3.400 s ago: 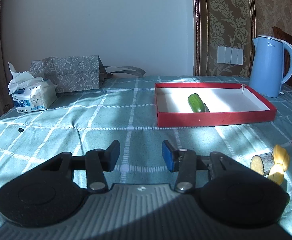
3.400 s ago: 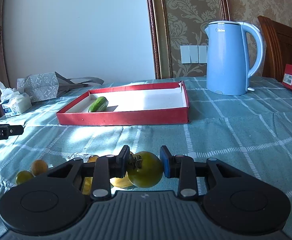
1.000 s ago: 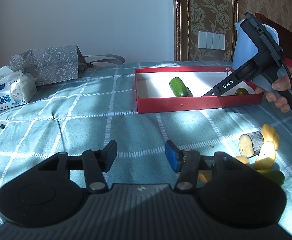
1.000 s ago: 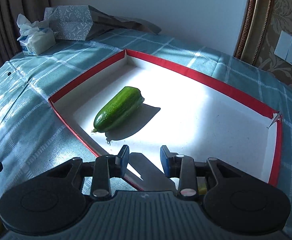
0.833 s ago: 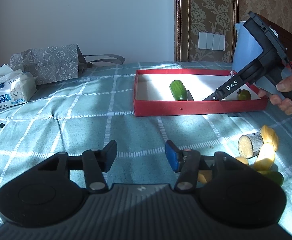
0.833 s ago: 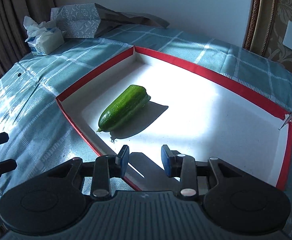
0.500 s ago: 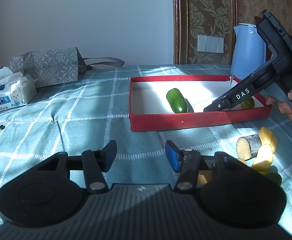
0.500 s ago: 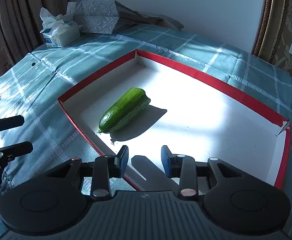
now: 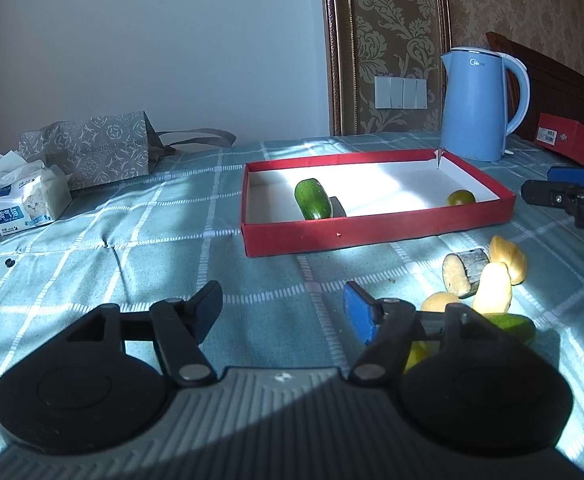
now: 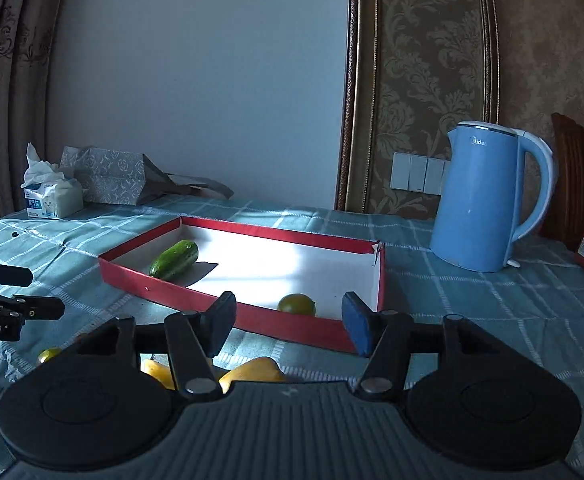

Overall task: Organize fruits
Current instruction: 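Lower the green tomato into the tray and open the right tool, then move the left tool back to the produce and close on the eggplant chunk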

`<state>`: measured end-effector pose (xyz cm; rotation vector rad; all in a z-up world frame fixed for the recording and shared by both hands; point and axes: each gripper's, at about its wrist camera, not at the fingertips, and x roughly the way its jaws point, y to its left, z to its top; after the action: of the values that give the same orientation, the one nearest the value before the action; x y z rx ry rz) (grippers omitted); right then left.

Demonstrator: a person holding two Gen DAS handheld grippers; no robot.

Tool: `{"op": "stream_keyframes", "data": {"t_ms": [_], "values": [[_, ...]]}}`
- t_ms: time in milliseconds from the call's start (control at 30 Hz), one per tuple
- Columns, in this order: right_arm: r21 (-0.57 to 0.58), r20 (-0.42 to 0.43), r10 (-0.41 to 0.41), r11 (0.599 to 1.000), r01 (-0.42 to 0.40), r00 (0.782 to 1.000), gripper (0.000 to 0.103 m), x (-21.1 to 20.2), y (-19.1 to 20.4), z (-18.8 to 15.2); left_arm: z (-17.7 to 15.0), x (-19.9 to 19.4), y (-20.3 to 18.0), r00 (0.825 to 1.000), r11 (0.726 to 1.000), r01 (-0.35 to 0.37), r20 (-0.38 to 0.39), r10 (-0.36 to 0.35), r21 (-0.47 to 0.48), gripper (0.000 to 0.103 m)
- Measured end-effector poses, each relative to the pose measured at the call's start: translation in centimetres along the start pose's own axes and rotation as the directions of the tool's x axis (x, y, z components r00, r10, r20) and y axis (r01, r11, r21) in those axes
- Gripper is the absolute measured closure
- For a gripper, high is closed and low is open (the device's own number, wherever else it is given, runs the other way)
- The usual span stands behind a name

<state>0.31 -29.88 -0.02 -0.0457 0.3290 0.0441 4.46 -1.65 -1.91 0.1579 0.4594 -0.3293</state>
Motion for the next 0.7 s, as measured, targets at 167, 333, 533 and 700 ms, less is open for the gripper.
{"op": "stream_keyframes", "data": {"t_ms": [167,333,533,700], "values": [[0.094,0.040,0.024,0.995,-0.028,0.999,0.045,-0.7,-0.5,-1.3,-1.1,-0.2,-1.2,0.999,0.999,-0.017,-0.037,0.018,0.044,0.041],[0.076,0.099,0.007,0.997,-0.015,0.995,0.043,-1.2,-0.4,-1.9,-1.8,-1.9,-1.7,0.999,1.000,-0.003,-0.039,0.002,-0.022,0.047],[0.115,0.082,0.043,0.992,-0.052,0.996,0.042,-0.9,-1.1,-2.3,-2.1,-3.6,-2.8,0.999,0.999,-0.029,-0.032,0.027,-0.040,0.044],[0.142,0.078,0.043,0.988,-0.054,0.996,0.042,-0.8,-1.5,-2.4,-2.7,-5.1,-4.1,0.998,0.998,-0.058,0.012,0.059,-0.039,0.032]]}}
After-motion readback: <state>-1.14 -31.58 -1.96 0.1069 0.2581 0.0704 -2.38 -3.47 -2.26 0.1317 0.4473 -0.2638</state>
